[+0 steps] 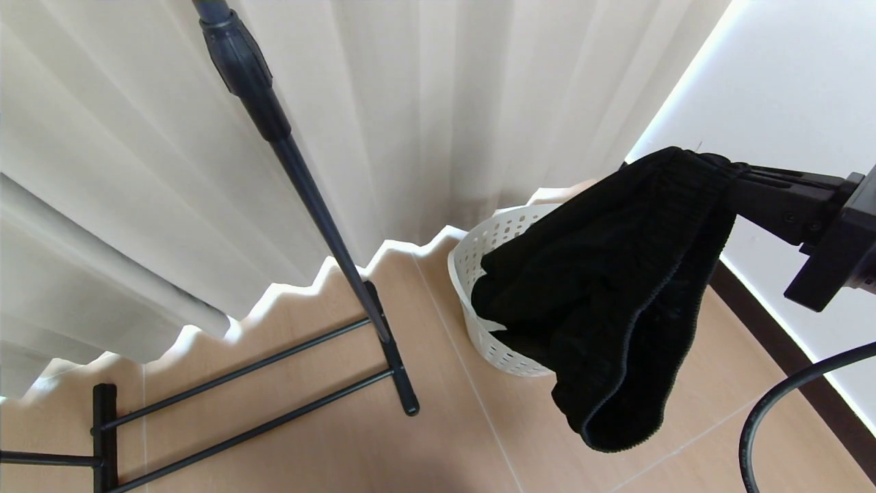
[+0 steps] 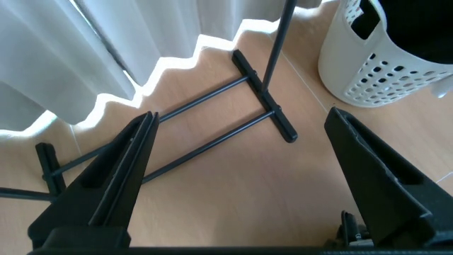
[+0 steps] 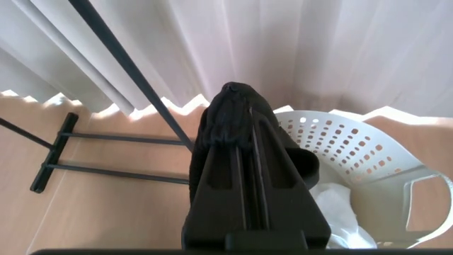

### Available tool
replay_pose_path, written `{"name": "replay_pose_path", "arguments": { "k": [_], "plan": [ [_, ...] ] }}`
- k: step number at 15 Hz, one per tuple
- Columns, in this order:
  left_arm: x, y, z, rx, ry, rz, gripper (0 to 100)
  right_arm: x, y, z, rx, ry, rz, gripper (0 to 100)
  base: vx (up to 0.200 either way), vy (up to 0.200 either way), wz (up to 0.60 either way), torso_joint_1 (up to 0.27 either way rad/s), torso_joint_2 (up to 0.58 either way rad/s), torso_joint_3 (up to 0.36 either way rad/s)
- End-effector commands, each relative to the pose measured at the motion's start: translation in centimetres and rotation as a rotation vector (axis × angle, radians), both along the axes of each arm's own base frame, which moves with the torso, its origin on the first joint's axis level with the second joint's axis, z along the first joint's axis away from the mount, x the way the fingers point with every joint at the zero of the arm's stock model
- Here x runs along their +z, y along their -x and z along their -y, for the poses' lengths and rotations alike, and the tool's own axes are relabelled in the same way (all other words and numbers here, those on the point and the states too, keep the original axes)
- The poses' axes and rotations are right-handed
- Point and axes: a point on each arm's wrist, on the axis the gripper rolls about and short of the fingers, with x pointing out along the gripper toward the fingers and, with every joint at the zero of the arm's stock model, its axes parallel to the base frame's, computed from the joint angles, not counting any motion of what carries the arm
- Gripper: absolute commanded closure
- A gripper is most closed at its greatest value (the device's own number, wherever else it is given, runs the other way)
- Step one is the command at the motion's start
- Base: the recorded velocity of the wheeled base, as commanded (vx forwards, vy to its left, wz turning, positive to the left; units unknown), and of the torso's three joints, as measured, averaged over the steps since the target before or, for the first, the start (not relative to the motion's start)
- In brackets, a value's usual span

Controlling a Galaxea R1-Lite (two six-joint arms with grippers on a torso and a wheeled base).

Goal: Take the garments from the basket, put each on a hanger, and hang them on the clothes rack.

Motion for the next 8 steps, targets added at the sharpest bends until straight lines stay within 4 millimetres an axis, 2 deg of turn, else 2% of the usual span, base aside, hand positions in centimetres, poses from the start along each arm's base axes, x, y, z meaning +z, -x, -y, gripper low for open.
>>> {"name": "replay_pose_path", "arguments": {
  "k": [1, 8],
  "plan": [
    [0.01, -0.01, 0.0, 0.0, -0.001, -0.001, 0, -0.18, -0.07, -0.06, -0.001, 0.006, -0.006, 100, 0.0, 0.0, 0.0, 0.002, 0.01, 0.203],
    [-0.02, -0.02, 0.0, 0.0, 0.001, -0.001, 0, -0.52, -0.08, -0.06, -0.004, 0.015, -0.012, 100, 0.0, 0.0, 0.0, 0.0, 0.01, 0.205]
  ]
}}
